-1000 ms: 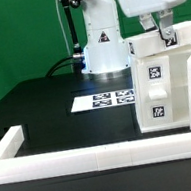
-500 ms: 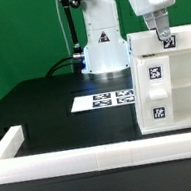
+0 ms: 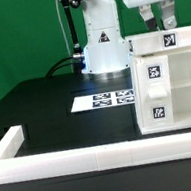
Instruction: Assemble cabinet
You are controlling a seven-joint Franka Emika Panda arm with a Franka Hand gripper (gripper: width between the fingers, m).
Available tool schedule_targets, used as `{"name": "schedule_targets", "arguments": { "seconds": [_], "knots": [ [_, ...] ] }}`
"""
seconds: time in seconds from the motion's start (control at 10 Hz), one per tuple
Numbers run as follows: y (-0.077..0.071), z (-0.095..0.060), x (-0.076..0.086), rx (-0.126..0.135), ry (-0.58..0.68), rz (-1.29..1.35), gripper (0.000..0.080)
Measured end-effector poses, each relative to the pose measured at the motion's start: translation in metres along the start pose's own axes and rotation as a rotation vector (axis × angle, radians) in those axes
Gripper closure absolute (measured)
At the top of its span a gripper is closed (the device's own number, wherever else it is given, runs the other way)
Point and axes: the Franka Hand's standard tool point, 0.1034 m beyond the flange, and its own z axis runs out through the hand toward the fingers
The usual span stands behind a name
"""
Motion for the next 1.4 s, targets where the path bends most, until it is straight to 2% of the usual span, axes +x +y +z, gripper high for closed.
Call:
{"name": "schedule_targets", "arguments": {
  "seconds": [0.3, 0.4, 0.5, 0.7, 1.1, 1.2, 1.4],
  "knots": [
    [-0.0002, 0.0026, 0.0019, 0.003, 0.005, -0.214, 0.0150],
    [0.0016, 0.0030, 0.0014, -0.014, 0.004, -0.327, 0.0150],
    [0.0030, 0.0033, -0.0003, -0.064, 0.005, -0.481, 0.0150],
    [-0.0015, 0.0023, -0.0003, -0.098, 0.000, -0.829, 0.0150],
    [-0.0039, 0.0039, 0.0018, -0.097, -0.009, -1.127, 0.0150],
    [-0.0037, 0.0042, 0.0016, -0.107, -0.008, -1.229, 0.0150],
    [-0.0045, 0.0048, -0.0044, -0.171, 0.001, -1.519, 0.0150]
  ]
}}
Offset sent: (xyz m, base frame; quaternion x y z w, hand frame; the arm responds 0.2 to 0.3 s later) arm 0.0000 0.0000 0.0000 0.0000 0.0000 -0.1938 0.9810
